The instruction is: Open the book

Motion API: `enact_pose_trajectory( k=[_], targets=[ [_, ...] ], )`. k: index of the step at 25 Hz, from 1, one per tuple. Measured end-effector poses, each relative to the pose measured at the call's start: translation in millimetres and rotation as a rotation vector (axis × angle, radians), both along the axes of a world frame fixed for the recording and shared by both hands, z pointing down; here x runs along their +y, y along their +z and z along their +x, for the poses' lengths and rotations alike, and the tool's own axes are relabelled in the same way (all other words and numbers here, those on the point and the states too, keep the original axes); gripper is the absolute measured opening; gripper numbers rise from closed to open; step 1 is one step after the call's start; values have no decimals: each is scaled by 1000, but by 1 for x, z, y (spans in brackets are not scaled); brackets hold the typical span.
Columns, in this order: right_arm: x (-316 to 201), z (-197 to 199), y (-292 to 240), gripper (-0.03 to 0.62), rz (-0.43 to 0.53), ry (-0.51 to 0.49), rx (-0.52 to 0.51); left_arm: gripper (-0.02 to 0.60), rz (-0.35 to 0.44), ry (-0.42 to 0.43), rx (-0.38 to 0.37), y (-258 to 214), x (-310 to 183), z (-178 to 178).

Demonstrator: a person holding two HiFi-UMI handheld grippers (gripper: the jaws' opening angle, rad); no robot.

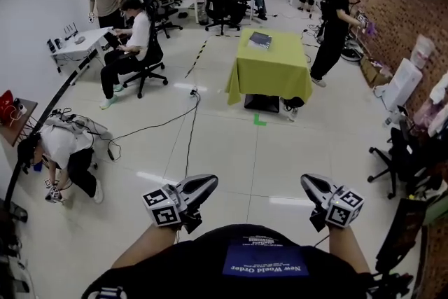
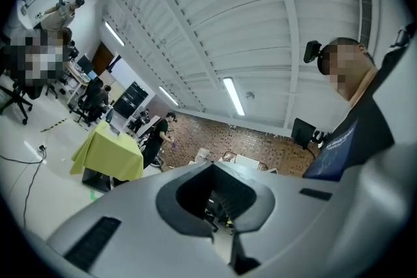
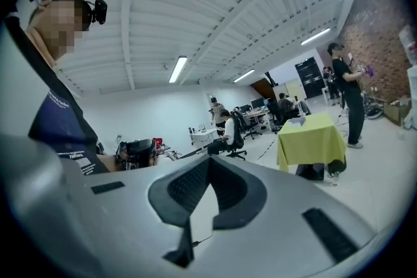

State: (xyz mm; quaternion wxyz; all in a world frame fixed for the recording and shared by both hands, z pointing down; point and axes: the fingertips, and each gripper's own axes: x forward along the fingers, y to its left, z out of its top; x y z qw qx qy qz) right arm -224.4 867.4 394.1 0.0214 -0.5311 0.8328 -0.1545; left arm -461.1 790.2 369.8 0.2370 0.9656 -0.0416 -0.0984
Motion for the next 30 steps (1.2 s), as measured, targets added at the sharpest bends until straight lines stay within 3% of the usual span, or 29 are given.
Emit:
enact_pose_trajectory(
  k=[7,15,23,30],
  targets=[
    [-57,102,-23,-14,42,-85,24,6,16,-35,45,-27,-38,107],
    [-118,169,-14,-14,44,-76,10,6,-18,-3,37,-16,-98,183],
    [-245,185,-36,-14,53,11,53,6,-25,74,84,-26,-244,200],
    [-359,181,-59,-14,86,77,61,6,31,130,42,-38,-375,196]
  ],
)
